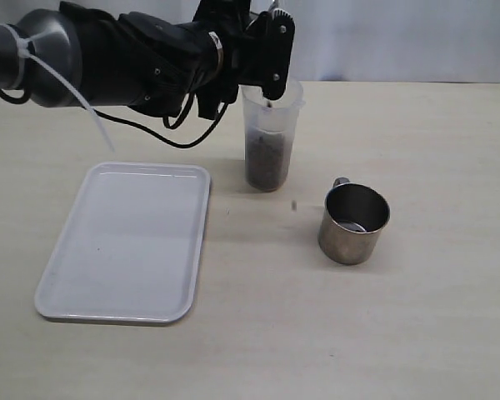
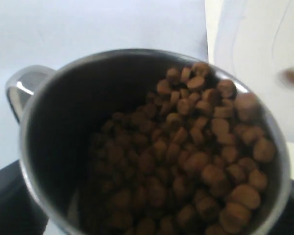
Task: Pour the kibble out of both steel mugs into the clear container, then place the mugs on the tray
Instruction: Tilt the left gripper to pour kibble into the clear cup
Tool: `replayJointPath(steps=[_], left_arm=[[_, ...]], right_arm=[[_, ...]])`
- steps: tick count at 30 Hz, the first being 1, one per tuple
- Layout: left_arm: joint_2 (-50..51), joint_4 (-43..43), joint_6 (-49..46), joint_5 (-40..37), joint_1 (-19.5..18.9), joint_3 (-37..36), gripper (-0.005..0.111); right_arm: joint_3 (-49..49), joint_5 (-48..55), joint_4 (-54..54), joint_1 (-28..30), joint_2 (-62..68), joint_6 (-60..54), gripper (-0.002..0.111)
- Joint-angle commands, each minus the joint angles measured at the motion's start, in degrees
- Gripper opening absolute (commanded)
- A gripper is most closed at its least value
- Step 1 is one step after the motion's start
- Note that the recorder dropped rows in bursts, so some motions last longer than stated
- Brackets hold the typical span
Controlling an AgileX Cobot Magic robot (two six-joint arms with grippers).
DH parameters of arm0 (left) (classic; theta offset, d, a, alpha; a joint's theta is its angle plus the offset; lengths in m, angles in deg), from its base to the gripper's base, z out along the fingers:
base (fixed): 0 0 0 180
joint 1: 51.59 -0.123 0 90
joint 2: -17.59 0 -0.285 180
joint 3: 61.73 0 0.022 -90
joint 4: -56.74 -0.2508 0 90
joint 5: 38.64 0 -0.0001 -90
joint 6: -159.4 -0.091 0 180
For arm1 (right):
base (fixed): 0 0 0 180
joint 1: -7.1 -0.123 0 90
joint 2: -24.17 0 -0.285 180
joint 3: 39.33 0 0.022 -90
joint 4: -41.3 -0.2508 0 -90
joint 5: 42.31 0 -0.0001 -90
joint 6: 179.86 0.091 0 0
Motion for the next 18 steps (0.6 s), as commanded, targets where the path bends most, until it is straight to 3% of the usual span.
replayJointPath(steps=[1,18], left_arm=[[-0.2,-0.1,-0.4,0.1,0.0,0.8,0.0],[3.1,-0.1,-2.4,-3.0,-0.1,4.0,0.0]], right_arm=[[-0.3,0.3,0.7,-0.1,-0.2,-0.1,0.004],[-0.3,0.3,0.7,-0.1,-0.2,-0.1,0.004]])
